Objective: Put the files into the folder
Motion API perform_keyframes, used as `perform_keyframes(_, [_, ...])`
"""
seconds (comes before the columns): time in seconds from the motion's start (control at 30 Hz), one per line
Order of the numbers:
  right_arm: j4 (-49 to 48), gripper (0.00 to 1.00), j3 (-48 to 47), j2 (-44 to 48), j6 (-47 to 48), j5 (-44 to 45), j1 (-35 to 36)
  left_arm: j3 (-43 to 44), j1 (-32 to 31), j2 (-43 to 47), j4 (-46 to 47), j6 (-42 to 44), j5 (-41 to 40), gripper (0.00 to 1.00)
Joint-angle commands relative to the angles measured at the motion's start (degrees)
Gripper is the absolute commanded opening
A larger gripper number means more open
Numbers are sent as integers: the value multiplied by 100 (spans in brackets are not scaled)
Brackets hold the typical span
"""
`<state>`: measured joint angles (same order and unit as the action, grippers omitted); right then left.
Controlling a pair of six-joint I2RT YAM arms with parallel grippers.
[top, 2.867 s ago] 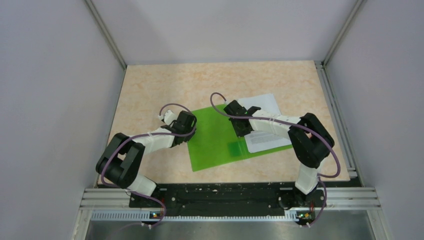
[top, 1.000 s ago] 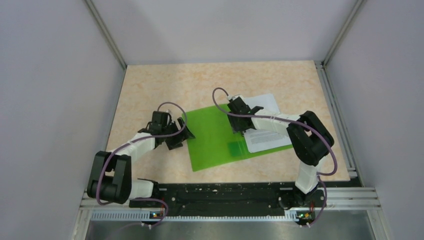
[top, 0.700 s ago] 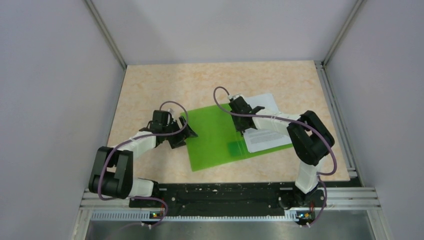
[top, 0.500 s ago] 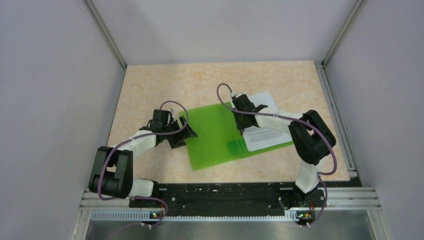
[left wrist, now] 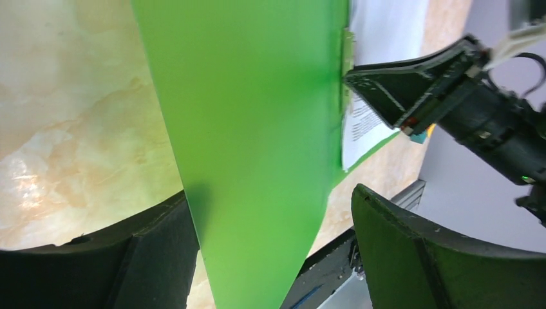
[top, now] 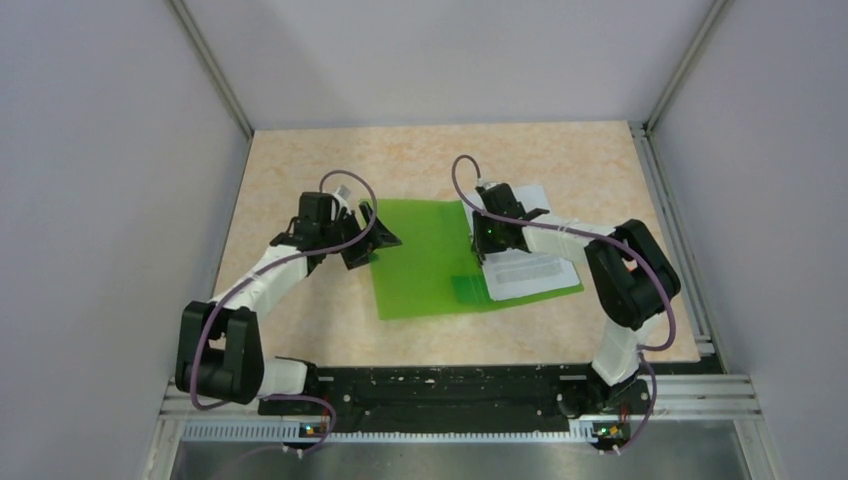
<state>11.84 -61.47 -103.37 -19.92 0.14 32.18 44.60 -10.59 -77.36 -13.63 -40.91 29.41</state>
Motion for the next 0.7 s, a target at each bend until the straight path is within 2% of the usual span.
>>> perform_keyframes(0.0, [-69, 26, 297, -89, -530, -721, 16, 409, 4, 408, 130, -113, 396, 86])
perform_keyframes(0.03, [-166, 32, 334, -58, -618, -830, 20, 469, 4, 468, 120, -113, 448, 86])
perform_keyframes(0.2, [-369, 43, 223, -84, -943, -1012, 266, 867, -9, 715, -59, 22, 615, 86])
perform_keyframes(0.47, [-978, 50, -125, -376, -1794, -1306, 860, 1381, -85, 750, -213, 84, 828, 86])
perform_keyframes(0.67, [-862, 57, -431, -291, -1827, -1164, 922, 1699, -297, 787, -301, 40, 778, 86])
